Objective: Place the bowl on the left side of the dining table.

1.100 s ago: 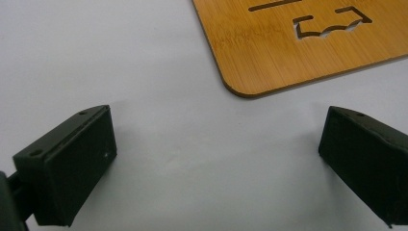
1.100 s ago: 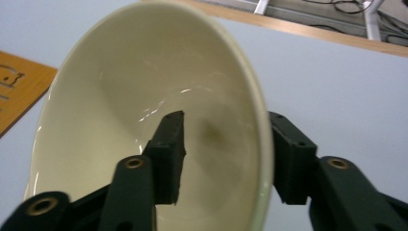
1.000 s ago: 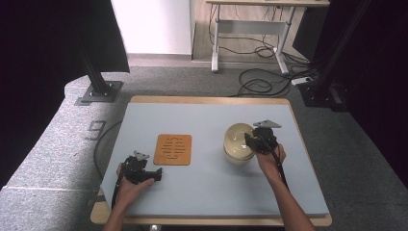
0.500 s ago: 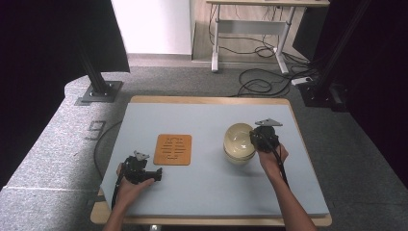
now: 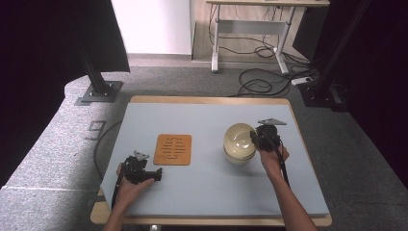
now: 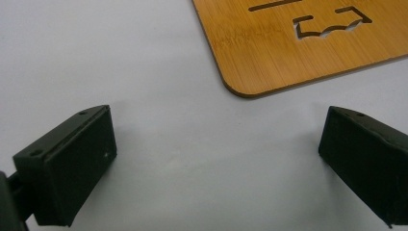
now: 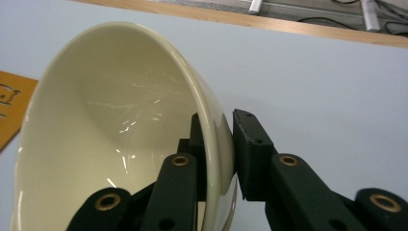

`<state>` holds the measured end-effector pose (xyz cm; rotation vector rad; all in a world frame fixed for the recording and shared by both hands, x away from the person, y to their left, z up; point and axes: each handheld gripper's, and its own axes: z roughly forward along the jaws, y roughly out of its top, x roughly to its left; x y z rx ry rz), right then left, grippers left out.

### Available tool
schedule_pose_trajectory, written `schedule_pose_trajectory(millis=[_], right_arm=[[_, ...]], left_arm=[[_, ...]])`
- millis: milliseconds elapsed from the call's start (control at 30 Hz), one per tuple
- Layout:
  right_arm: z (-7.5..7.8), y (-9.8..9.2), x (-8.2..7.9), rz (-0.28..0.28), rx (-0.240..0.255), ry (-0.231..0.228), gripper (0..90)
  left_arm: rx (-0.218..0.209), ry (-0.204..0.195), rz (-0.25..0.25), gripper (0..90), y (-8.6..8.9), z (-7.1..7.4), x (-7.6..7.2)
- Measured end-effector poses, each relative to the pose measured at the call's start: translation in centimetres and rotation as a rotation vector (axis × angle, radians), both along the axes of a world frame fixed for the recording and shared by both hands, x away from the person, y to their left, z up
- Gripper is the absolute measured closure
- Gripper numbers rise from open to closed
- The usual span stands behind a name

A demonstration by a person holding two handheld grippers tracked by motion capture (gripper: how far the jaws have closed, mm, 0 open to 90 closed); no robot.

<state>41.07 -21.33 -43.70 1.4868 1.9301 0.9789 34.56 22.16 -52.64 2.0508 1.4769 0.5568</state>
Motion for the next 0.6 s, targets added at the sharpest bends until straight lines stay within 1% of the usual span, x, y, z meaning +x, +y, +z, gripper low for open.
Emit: schedule_pose_trajectory(millis=[133,300,500,600], right_arm=[[0.01,-0.09,-0.04,0.004,0.002,-0.002,78.4],[0.37,-0.29,-0.32,0.021,0.005,-0.034,78.0],[0.92,-0.61,-0.75,0.037,0.016,-0.056,78.3],[1.0,-0.7,-0.85,0.037,0.02,-0.06,78.4]], left_arm=[[0.0,0.0,0.0,0.0,0.0,0.0,0.01],[0.0,0.001,0.0,0.0,0.01,0.0,0.01],[0.001,0.0,0.0,0.0,0.0,0.01,0.01],[0.001,0.0,0.0,0.0,0.0,0.01,0.0]])
